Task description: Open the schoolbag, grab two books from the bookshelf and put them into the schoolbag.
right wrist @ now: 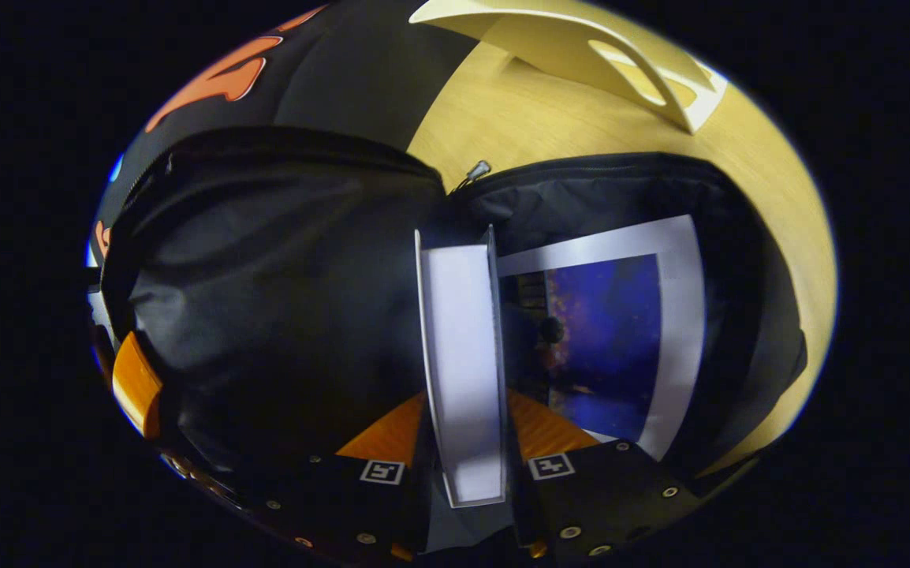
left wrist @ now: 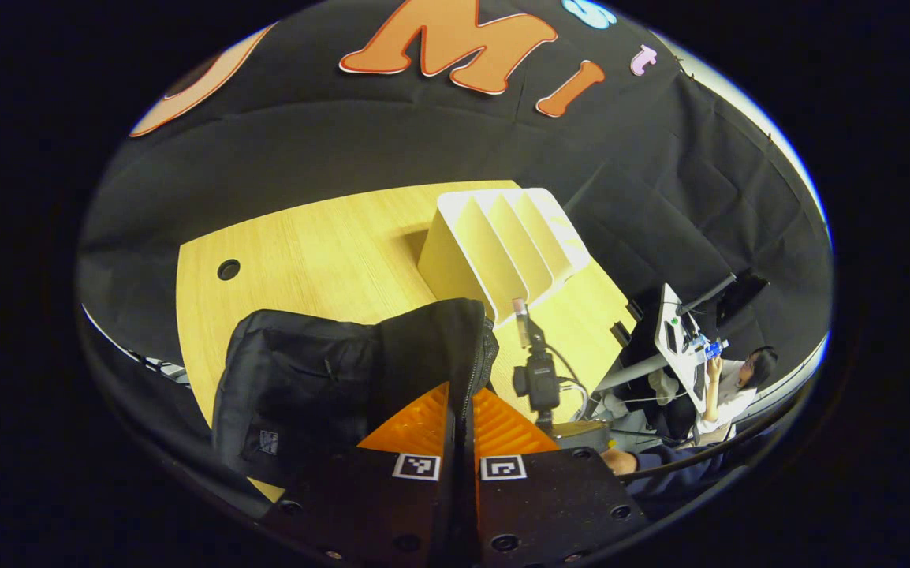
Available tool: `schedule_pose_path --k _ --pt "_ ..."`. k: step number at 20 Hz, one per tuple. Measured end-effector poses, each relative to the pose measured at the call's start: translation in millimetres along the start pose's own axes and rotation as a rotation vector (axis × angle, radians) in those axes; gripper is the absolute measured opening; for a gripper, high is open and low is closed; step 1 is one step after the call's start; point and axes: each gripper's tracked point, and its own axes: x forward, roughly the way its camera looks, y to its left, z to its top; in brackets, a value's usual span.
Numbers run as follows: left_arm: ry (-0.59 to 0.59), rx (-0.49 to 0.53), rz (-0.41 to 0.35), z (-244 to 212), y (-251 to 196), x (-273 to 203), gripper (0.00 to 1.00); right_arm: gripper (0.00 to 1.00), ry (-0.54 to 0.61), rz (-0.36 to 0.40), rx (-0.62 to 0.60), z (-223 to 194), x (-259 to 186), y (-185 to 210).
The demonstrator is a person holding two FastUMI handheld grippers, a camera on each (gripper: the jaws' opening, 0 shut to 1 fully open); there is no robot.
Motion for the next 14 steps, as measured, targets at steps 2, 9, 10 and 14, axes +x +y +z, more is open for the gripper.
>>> schedule_pose_path --k 2,9,10,14 --pt "-0.004 0.009 0.007 -1 3 3 0.05 0.53 -0.004 -0.037 -0.041 5 -16 -8" --pt "-0.002 0.003 0.088 -12 -5 23 0.05 0.96 -0.102 -0.018 -0.18 58 -122 -1" --pt "0.003 0.005 0.11 -15 -7 28 0.05 0.96 -0.125 -0.028 -0.19 69 -137 -7" --pt "0.009 -0.026 0.2 -28 -22 51 0.05 0.97 -0.227 -0.146 -0.315 118 -204 -51"
